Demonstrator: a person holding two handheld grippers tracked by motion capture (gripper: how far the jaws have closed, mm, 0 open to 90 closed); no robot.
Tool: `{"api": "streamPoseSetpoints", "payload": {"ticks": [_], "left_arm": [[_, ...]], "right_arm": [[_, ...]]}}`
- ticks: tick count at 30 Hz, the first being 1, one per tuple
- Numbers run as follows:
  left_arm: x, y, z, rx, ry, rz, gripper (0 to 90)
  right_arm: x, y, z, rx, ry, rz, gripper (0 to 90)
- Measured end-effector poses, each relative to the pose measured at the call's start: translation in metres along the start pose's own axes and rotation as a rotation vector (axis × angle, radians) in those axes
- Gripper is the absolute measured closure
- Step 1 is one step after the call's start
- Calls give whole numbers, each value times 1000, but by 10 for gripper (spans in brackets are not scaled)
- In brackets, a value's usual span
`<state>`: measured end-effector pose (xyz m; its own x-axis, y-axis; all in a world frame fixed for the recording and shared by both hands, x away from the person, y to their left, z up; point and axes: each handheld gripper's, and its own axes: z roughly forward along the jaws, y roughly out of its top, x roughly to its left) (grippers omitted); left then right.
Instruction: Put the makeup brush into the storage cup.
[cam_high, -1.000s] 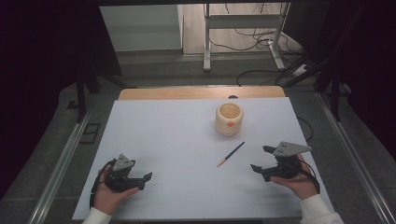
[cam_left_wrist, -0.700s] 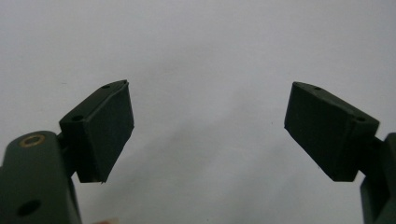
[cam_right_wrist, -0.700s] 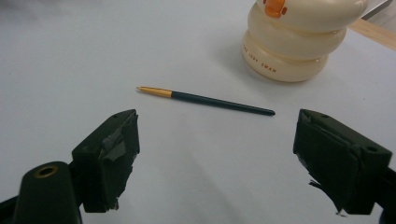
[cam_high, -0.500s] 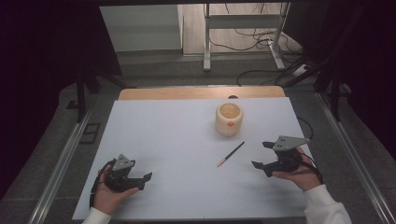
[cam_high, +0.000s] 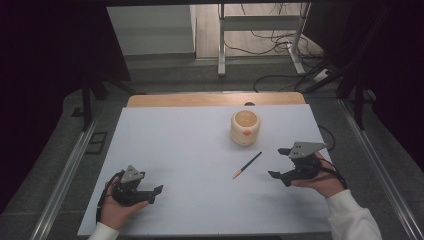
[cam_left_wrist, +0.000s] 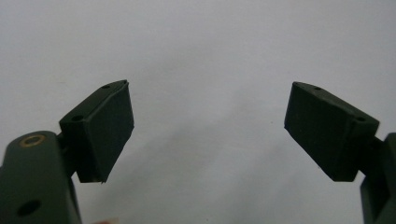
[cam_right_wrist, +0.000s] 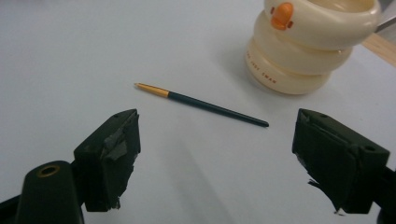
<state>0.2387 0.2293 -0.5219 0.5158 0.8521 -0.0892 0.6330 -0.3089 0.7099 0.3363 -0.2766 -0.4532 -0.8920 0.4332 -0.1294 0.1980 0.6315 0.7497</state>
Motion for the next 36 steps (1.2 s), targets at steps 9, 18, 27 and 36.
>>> {"api": "streamPoseSetpoints", "payload": {"ticks": [9,18,27,36], "left_arm": [[0,0,0,1,-1,1,162],[0,0,0,-1,-2,4,162],[0,0,0,1,-1,2,162],[0,0,-1,2,-1,4,163]], "right_arm": [[-7,15,5,42,30,-74,139],[-15,26,7,51,101,-113,140],[-20,40,14,90,153,-167,144],[-24,46,19,100,181,-184,130]]}}
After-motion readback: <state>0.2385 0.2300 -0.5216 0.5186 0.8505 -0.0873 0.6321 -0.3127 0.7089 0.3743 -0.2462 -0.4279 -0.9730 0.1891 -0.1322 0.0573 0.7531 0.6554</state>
